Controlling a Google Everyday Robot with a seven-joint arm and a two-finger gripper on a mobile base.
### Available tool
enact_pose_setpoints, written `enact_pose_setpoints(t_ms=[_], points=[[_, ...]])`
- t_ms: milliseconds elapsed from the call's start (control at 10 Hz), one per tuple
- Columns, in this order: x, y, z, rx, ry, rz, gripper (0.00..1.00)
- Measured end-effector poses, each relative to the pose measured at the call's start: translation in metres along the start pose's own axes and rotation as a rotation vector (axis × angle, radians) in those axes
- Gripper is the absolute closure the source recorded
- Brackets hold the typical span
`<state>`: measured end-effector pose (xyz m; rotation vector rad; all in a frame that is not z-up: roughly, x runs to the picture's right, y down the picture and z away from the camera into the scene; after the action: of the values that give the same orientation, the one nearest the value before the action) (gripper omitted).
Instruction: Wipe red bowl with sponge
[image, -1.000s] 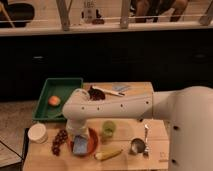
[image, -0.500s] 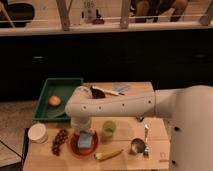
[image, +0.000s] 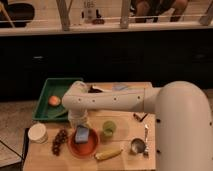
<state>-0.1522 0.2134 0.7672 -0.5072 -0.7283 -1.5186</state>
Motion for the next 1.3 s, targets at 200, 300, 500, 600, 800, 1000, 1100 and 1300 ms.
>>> enact_pose_setpoints(t_ms=[200,300,500,600,800,1000,1100,1300], points=[[-0.017,-0.013,0.001,0.025,-0.038,-0.052,1.00],[-0.028,-0.015,-0.001,0.034,-0.051,-0.068,1.00],[-0.041,-0.011,-0.007,0.044,-0.068,-0.068,1.00],[-0.044,-0.005,-0.009,0.039,-0.074,-0.053,1.00],[-0.053,0.023,-0.019,0.000,-0.080,0.007,1.00],[-0.053,0.040,-0.025,-0.028,-0.071,0.049,1.00],[-0.045,0.045,-0.027,-0.041,-0.063,0.071,1.00],[-0.027,0.051,-0.025,-0.049,-0.054,0.092,1.00]])
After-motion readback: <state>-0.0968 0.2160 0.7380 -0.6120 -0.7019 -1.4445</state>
